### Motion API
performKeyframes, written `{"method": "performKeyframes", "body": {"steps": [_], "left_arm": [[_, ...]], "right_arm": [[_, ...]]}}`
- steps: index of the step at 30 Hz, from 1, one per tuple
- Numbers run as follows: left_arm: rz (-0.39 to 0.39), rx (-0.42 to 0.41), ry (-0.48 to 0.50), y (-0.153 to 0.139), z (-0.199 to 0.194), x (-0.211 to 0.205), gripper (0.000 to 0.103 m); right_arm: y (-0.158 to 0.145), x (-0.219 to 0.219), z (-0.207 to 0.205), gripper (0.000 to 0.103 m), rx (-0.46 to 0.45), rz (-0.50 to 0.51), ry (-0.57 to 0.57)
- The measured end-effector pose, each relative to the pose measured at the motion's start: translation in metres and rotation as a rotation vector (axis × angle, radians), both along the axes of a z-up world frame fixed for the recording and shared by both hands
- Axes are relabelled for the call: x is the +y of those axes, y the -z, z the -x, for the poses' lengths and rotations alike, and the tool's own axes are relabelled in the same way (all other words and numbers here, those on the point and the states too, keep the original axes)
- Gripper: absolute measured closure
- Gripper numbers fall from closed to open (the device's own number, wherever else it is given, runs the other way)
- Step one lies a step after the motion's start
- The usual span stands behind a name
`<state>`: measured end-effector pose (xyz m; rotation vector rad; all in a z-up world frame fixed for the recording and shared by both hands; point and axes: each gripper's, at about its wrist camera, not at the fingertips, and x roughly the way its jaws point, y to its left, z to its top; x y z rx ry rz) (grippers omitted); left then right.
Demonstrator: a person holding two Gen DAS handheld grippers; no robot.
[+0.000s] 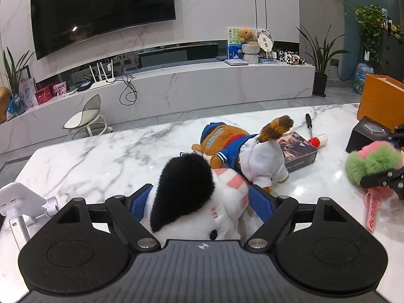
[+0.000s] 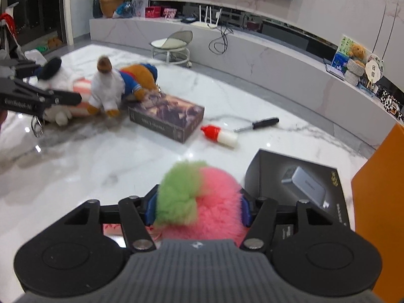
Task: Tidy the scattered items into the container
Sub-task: 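Grasp the white plush dog with the left tool while the right tool grasps the pink-green pompom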
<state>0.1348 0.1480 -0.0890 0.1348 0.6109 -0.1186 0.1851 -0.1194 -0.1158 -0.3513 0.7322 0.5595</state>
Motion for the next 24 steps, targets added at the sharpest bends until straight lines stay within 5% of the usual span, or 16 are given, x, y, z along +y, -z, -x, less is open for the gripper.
{"method": "performKeyframes", "body": {"steps": [10,18,24], "left_arm": [[0.01,0.012,-0.023,0.01,-0.013,0.007,0.0],[0.069,0.11,-0.025,0.032,-0.023,0.016,0.0],[0.079,0.127,-0.03,0.026,-0.024,0.018,0.016]], "right_arm": [[0.01,0.001,0.002,0.035,0.0,0.012,-0.007],[0.009,0.001,0.002,0.035,0.014,0.009,-0.014],[0.008,0.001,0.002,0.04,0.026,0.001,-0.019]]}}
